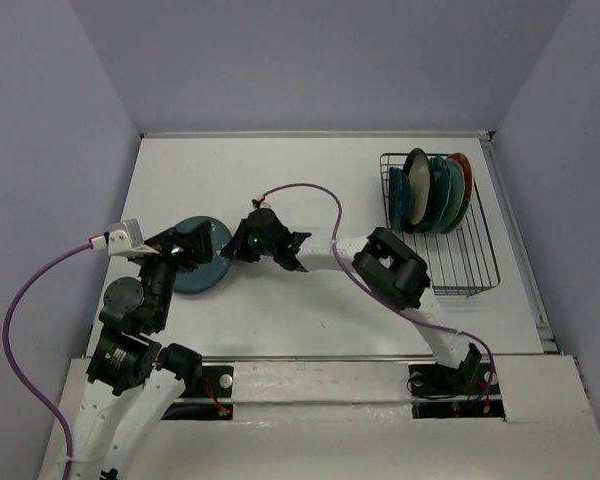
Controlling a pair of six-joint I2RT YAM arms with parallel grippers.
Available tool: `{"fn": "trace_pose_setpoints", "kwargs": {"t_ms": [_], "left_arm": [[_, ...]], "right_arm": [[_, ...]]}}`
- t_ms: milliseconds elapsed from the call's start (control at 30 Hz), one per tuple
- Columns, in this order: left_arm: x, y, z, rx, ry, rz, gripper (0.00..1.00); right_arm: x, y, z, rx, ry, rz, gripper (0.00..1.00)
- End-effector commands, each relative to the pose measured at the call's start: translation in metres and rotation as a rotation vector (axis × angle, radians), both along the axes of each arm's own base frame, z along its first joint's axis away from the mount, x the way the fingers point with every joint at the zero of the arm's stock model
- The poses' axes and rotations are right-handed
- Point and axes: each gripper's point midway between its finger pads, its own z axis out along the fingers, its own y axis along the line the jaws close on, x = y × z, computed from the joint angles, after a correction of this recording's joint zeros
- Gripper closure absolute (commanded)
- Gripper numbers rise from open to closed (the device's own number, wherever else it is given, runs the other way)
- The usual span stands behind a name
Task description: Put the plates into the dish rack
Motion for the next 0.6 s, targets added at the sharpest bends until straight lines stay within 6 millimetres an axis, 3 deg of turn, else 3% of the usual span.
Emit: {"fn": "trace_pose_setpoints", "kwargs": {"t_ms": [0,33,67,100,133,200,233,267,333,367,400,433,467,567], "left_arm": [[-0.006,0.003,0.018,-0.02,-0.076,0.004,0.04],[-0.006,0.004,0.019,-0.02,-0.079,0.006,0.04],[-0.008,0.004,0.021,-0.023,-0.086,0.003,0.04],[-0.01,0.004,0.021,-0.024,-0.088,0.0,0.04],[-0.01,0.004,0.022,-0.026,-0.091,-0.001,0.04],[-0.013,0.004,0.023,-0.03,-0.099,-0.006,0.04],[-0.014,0.004,0.024,-0.029,-0.102,-0.01,0.04],[-0.016,0.004,0.024,-0.03,-0.105,-0.01,0.04],[-0.018,0.003,0.026,-0.033,-0.113,-0.019,0.04],[-0.019,0.003,0.027,-0.034,-0.117,-0.022,0.04],[-0.021,0.003,0.029,-0.039,-0.127,-0.026,0.04],[-0.022,0.002,0.029,-0.041,-0.129,-0.034,0.04],[-0.024,0.002,0.031,-0.046,-0.139,-0.037,0.04],[-0.029,0.001,0.034,-0.053,-0.151,-0.052,0.04]], "right_arm": [[0.038,-0.059,0.203,0.209,-0.418,-0.16,0.93],[0.042,-0.076,0.213,0.204,-0.436,-0.19,0.93],[0.041,-0.1,0.25,0.226,-0.499,-0.224,0.93],[0.052,-0.124,0.261,0.211,-0.527,-0.271,0.93],[0.054,-0.144,0.257,0.171,-0.537,-0.297,0.93],[0.062,-0.185,0.285,0.131,-0.605,-0.367,0.93],[0.074,-0.234,0.311,0.062,-0.666,-0.449,0.93],[0.079,-0.262,0.32,-0.01,-0.699,-0.476,0.93],[0.08,-0.321,0.364,-0.043,-0.768,-0.569,0.93],[0.085,-0.348,0.375,-0.078,-0.785,-0.618,0.93],[0.096,-0.396,0.404,-0.115,-0.827,-0.717,0.93],[0.096,-0.426,0.404,-0.211,-0.817,-0.754,0.93],[0.099,-0.472,0.429,-0.263,-0.86,-0.851,0.93],[0.095,-0.537,0.439,-0.383,-0.837,-0.974,0.93]]}}
